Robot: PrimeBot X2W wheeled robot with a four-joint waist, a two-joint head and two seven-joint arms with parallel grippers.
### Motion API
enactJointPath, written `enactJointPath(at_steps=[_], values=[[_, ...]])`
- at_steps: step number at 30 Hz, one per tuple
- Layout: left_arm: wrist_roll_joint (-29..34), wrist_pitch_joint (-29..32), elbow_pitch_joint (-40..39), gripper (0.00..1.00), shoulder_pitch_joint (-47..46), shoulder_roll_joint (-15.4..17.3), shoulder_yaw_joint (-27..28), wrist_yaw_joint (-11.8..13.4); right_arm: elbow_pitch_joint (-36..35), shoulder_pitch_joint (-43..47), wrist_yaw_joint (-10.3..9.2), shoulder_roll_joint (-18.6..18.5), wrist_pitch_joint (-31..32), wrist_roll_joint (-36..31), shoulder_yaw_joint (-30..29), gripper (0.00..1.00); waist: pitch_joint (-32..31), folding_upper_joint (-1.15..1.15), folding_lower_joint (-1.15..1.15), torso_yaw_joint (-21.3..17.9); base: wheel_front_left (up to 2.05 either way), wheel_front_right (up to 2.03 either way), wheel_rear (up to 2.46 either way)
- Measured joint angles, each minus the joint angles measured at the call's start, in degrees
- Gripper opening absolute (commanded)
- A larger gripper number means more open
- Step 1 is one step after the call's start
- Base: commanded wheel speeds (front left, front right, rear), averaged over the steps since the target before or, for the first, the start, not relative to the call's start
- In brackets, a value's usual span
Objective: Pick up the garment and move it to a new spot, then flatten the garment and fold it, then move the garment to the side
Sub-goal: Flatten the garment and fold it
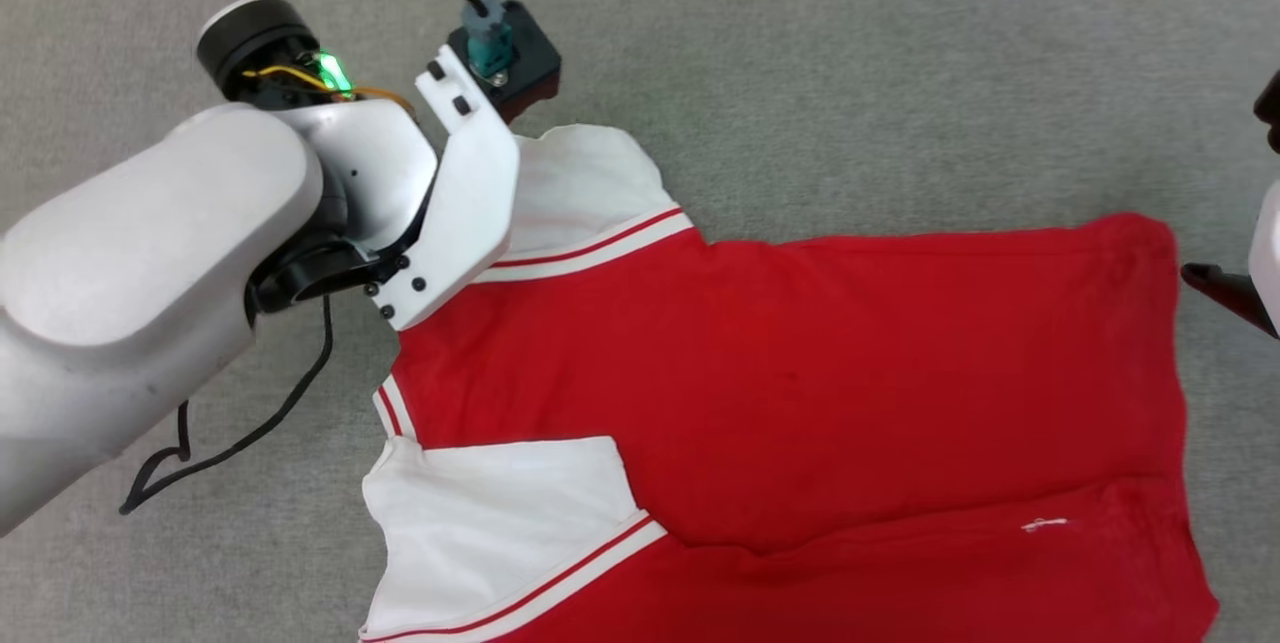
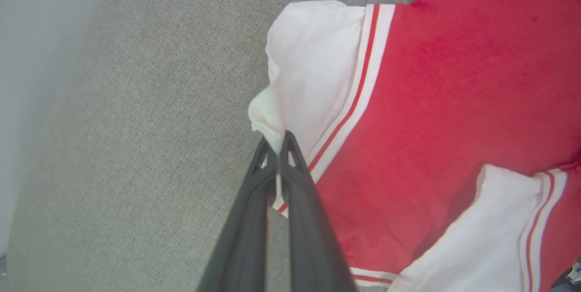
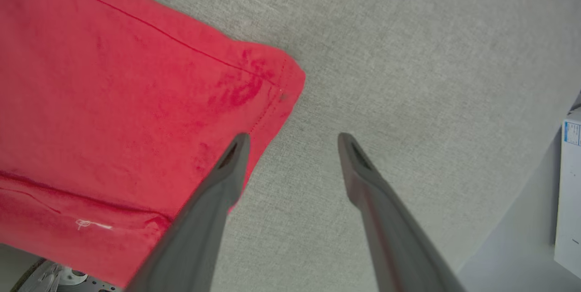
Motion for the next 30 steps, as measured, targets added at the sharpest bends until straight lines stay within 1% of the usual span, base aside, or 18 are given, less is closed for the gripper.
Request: enactJointPath(at_steps=[3,7,12,15,16,17,18,23,27,30], values=[[0.5,-0.2,-0.6,0.00,-0.3,-0.4,0.0,0.0,3.0,-1.7,0.00,1.9,2.2,0.1,0.3,1.00,1.4,0.00,0.00,0.9,0.00,0.00,0.00],[0.8,-1.1,-1.1,0.00,-1.4,-0.3,0.0,0.0,6.4,-3.0,0.00,4.0,2.4,-0.9,0.7,1.00,3.3,0.00,0.00,2.2,0.00,0.00,0.00],[1.3,-2.2,-1.3,0.00,-2.1,-0.2,0.0,0.0,8.3,-2.5,-0.01,4.5,2.7,-1.1,3.1,1.00,5.3,0.00,0.00,3.5,0.00,0.00,0.00],[1.4,-2.6,-1.1,0.00,-2.1,-0.2,0.0,0.0,8.6,-2.3,-0.01,4.3,1.2,-0.7,3.8,1.00,6.1,0.00,0.00,3.9,0.00,0.00,0.00],[1.4,-2.6,-1.0,0.00,-2.1,-0.2,0.0,0.0,8.7,-2.3,-0.01,4.2,0.5,-0.4,4.0,0.77,6.2,0.00,0.00,3.9,0.00,0.00,0.00],[1.4,-2.6,-0.8,0.00,-2.0,-0.2,0.0,0.0,8.9,-2.3,-0.01,4.1,-0.6,-0.4,4.2,0.06,6.2,0.00,0.00,3.8,0.00,0.00,0.00],[1.4,-2.7,-0.6,0.00,-2.0,-0.3,0.0,0.0,9.1,-2.4,-0.01,4.1,-1.6,-0.4,4.4,0.00,6.1,0.00,0.00,3.7,0.00,0.00,0.00],[1.2,-4.6,0.6,0.00,-0.3,-0.6,-0.1,0.0,10.9,-2.4,-0.01,5.2,-8.3,0.0,5.6,0.00,4.0,0.00,0.00,3.3,0.00,0.00,0.00],[0.3,-7.2,0.9,0.00,1.5,-0.8,0.0,0.0,10.4,-1.2,-0.01,5.1,-14.1,0.4,7.0,0.00,0.8,0.00,0.00,3.0,0.00,0.00,0.00],[-0.1,-8.5,0.7,0.00,3.3,-0.6,0.0,0.0,9.5,0.8,-0.01,4.3,-17.7,1.4,7.6,0.00,-1.9,0.00,0.00,2.8,0.00,0.00,0.00]])
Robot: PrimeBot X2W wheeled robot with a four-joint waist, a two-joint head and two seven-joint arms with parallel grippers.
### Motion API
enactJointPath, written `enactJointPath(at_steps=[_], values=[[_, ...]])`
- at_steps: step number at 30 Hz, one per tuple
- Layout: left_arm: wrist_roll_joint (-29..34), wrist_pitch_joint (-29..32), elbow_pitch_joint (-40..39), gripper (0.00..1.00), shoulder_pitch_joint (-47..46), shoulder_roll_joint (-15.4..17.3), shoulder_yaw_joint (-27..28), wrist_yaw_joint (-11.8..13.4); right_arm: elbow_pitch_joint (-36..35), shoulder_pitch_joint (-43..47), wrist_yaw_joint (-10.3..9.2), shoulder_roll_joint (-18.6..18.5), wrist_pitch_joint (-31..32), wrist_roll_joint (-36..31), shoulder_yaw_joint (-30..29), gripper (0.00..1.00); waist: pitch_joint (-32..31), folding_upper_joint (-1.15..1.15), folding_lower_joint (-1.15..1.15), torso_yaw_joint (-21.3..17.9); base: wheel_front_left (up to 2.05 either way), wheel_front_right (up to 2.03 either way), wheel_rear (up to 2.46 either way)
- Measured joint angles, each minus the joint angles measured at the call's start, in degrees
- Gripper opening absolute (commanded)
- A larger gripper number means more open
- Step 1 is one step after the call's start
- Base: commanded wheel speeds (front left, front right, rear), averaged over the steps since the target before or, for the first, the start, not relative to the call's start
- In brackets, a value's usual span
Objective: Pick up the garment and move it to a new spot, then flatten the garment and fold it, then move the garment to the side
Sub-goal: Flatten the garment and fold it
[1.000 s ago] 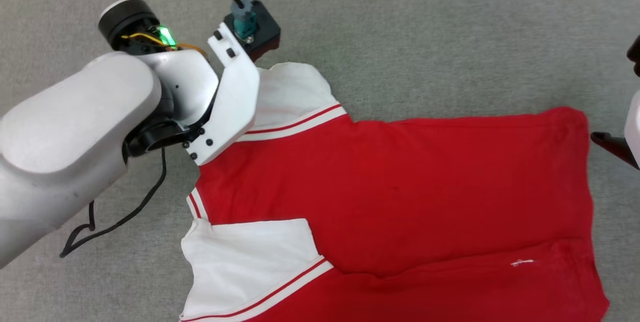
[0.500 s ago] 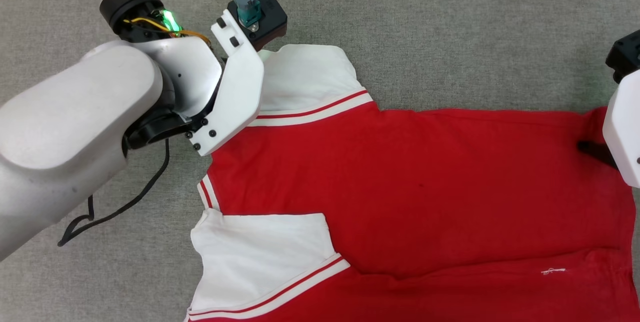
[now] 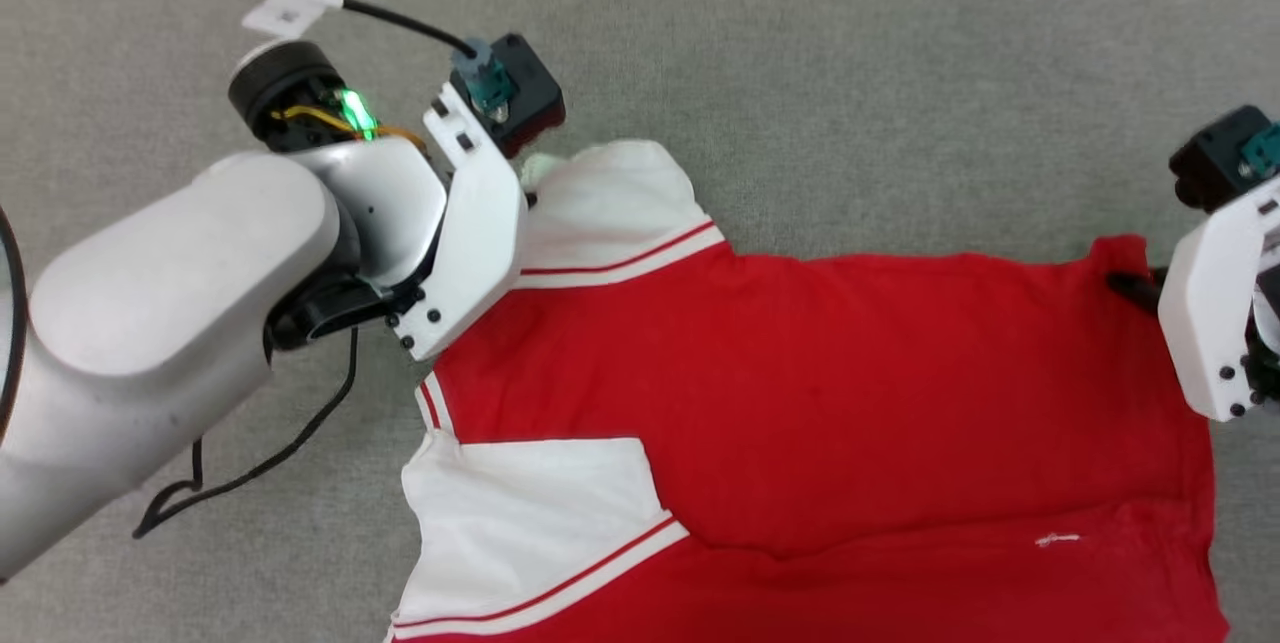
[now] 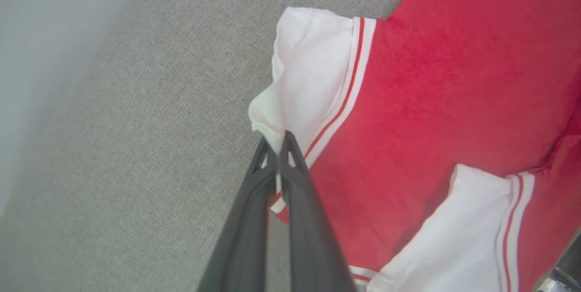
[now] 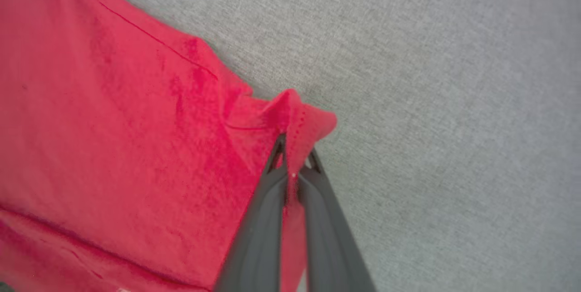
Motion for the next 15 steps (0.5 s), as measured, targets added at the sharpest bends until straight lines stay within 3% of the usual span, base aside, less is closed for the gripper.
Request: enactJointPath(at_steps=[7,15], values=[[-0.1,-1.7,-3.5,0.00,5.4,2.2,0.0,0.0,-1.8,7.5,0.00,-1.5,-7.5,2.3,-1.0,0.00,-6.6,0.00,0.00,0.0,0.00,0.00,0.00],[0.3,-1.2,-10.1,0.00,14.0,8.0,0.0,0.0,-3.7,16.7,0.00,-3.6,-11.4,2.6,-3.0,0.00,-12.9,0.00,-0.01,0.8,0.00,0.00,0.00]])
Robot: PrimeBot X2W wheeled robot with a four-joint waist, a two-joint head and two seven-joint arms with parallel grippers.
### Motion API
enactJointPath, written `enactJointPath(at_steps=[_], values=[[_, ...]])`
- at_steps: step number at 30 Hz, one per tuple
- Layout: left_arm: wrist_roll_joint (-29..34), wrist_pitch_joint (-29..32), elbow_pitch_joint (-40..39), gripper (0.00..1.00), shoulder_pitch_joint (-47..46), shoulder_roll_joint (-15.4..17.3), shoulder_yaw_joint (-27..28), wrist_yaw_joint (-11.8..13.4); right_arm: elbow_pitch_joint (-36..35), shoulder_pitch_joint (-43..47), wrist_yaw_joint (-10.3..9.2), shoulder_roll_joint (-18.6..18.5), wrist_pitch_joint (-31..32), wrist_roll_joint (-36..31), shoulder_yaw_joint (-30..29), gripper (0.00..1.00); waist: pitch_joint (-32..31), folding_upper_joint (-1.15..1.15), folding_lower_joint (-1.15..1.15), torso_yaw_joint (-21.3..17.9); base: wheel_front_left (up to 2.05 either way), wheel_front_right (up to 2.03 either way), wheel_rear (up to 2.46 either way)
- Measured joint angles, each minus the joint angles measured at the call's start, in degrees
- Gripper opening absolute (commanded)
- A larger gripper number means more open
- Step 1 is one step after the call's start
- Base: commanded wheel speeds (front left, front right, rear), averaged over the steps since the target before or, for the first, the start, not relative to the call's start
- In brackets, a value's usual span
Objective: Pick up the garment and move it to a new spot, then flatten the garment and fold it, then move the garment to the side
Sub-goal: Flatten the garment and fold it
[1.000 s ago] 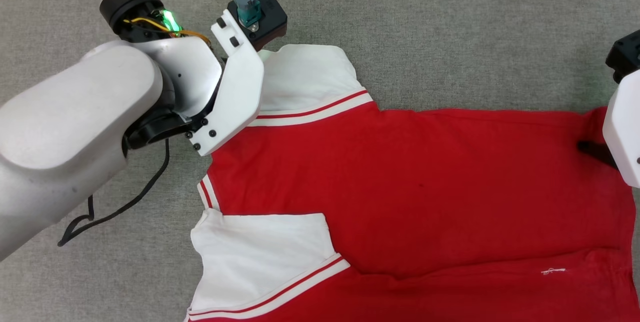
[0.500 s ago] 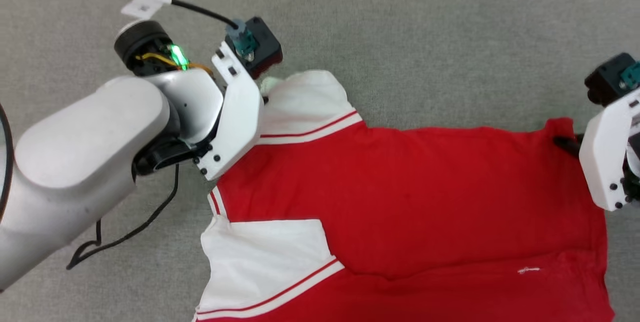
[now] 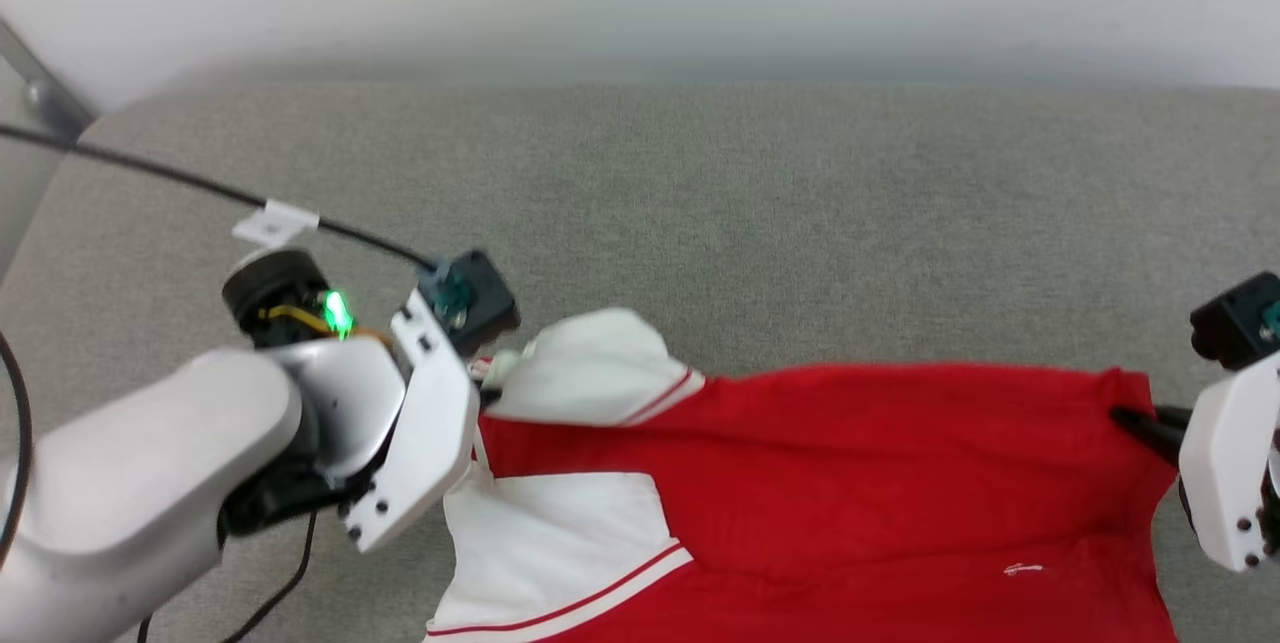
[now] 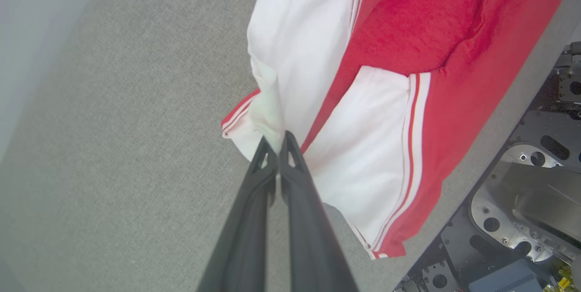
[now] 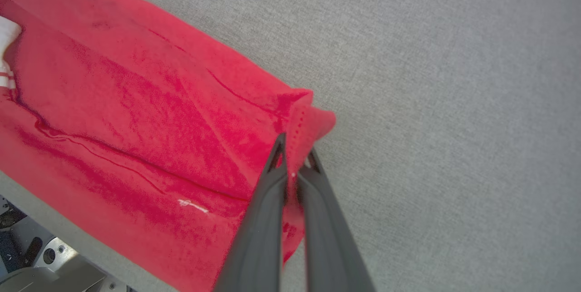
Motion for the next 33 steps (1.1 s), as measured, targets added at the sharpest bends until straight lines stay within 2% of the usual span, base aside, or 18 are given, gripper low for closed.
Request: enactJointPath(at_steps=[5,10,21,22,23,24,25,28,33], values=[[0.3,1.1,-3.5,0.00,7.4,2.9,0.0,0.0,-0.5,5.4,0.00,-0.8,-0.3,1.2,-0.6,0.00,-2.9,0.00,0.00,0.4,0.00,0.00,0.00],[0.2,0.9,-4.5,0.00,15.1,3.3,0.0,0.6,0.3,10.2,0.00,-1.2,-1.1,2.1,-1.4,0.00,-3.8,0.00,0.00,0.9,0.00,0.00,0.00],[1.1,-4.6,2.6,0.00,23.2,-0.4,0.0,1.5,3.0,13.4,0.00,-0.2,-2.6,1.1,1.6,0.00,-0.6,0.00,0.00,0.5,0.00,0.00,0.00],[1.5,-5.4,3.5,0.07,23.4,-0.6,0.0,1.5,3.2,13.4,0.00,0.0,-3.2,1.1,1.7,0.00,-0.5,0.00,0.00,0.5,0.00,0.00,0.00],[1.8,-6.3,4.1,0.66,23.6,-0.8,0.1,1.5,3.4,13.4,0.00,0.2,-3.8,1.1,1.7,0.14,-0.5,0.00,0.00,0.4,0.00,0.00,0.00],[2.3,-7.4,4.4,1.00,23.8,-1.0,0.3,1.9,3.4,13.3,0.00,0.2,-4.4,1.1,1.7,0.50,-0.6,0.00,0.00,0.4,0.00,0.00,0.00],[2.5,-8.4,4.5,1.00,23.8,-1.0,0.8,2.2,3.2,13.2,0.00,0.2,-5.0,1.0,1.6,1.00,-0.9,0.00,0.00,0.3,0.00,0.00,0.00],[3.5,-13.0,4.2,1.00,23.8,-0.8,2.4,3.3,1.3,13.2,0.00,-0.2,-7.3,1.4,0.4,1.00,-2.0,0.00,0.00,0.4,0.00,0.00,0.00],[7.0,-24.2,3.0,1.00,25.2,-0.2,6.5,9.2,-3.9,15.5,0.00,-1.5,-10.7,3.0,-5.6,1.00,-4.3,0.00,0.00,0.5,0.00,0.00,0.00]])
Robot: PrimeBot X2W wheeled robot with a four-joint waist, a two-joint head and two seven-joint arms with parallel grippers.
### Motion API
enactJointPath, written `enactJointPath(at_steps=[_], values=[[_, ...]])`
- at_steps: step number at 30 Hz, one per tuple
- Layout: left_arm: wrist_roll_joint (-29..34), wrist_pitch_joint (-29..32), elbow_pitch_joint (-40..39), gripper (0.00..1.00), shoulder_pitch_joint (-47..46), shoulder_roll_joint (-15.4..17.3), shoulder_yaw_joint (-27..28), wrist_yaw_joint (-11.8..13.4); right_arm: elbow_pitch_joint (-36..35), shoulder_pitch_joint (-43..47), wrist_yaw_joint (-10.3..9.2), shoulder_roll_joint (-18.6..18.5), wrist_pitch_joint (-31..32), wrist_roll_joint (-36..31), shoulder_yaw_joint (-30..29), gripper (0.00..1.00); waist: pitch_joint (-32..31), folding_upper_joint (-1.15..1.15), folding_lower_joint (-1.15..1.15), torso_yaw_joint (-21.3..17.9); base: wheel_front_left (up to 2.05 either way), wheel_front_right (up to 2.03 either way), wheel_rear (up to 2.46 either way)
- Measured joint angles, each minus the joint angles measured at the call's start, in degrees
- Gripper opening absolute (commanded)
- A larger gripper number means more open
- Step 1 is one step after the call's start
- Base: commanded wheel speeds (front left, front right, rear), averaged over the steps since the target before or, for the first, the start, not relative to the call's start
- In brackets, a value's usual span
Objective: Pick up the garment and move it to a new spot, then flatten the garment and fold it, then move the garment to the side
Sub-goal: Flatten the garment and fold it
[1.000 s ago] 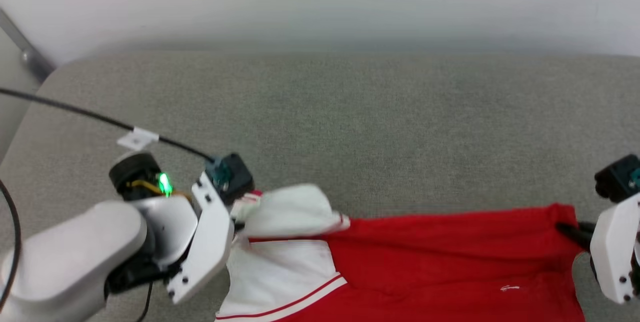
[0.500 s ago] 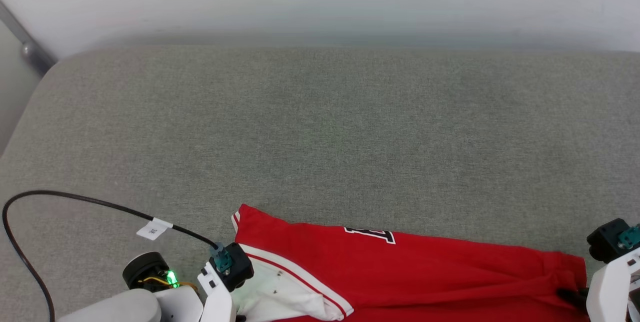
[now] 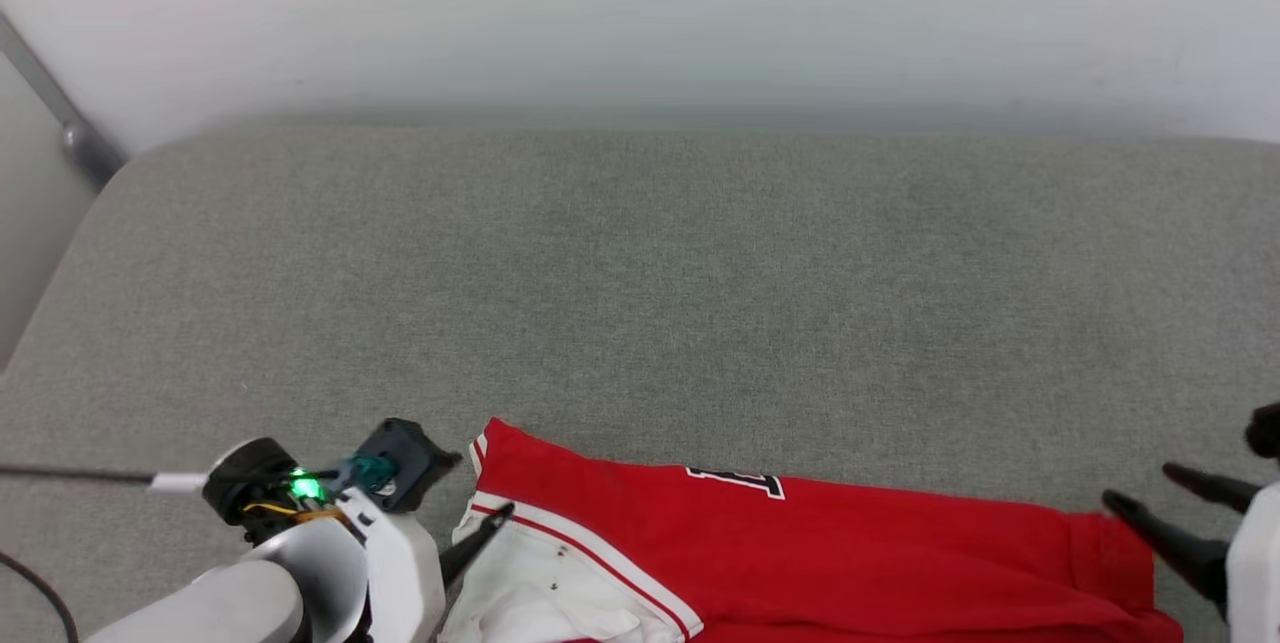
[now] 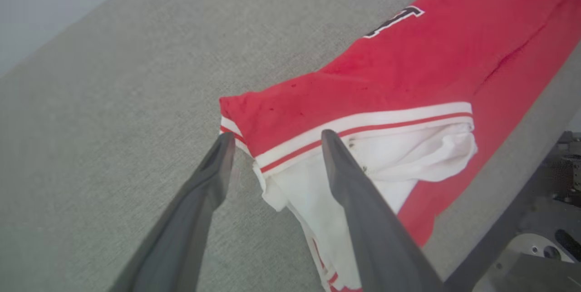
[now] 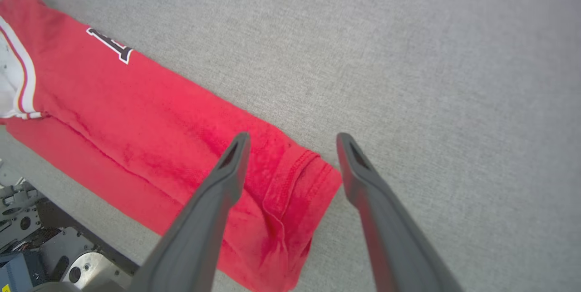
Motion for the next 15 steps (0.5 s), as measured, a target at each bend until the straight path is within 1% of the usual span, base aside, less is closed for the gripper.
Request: enactJointPath(at_steps=[4,6,10,12,15], values=[[3.1,-9.1,-0.6,1.00,2.3,0.1,2.8,6.3,-2.1,3.1,0.00,-0.3,-1.4,-0.3,-6.6,1.00,-0.8,0.00,0.00,-0.1,0.00,0.00,0.00],[4.3,-13.1,-0.7,1.00,3.5,-0.4,3.9,9.3,-2.2,5.1,0.00,0.4,-1.5,-0.4,-9.8,1.00,-0.7,0.00,0.00,-0.1,0.00,0.00,0.00],[7.1,-20.6,0.7,1.00,5.7,-1.5,6.0,15.5,-1.1,8.8,0.00,3.5,-1.5,0.5,-15.5,1.00,0.2,0.00,0.00,0.2,0.00,0.00,0.00],[7.3,-22.9,1.1,1.00,7.2,-2.8,7.5,18.5,-0.5,10.3,0.00,5.3,-1.3,0.8,-17.4,1.00,0.7,0.00,0.00,0.4,0.00,0.00,0.00],[8.2,-24.4,1.2,1.00,8.9,-4.5,10.3,22.5,0.8,12.1,0.00,8.1,-0.5,1.4,-18.8,1.00,1.5,0.00,0.00,0.8,0.00,0.00,0.00]])
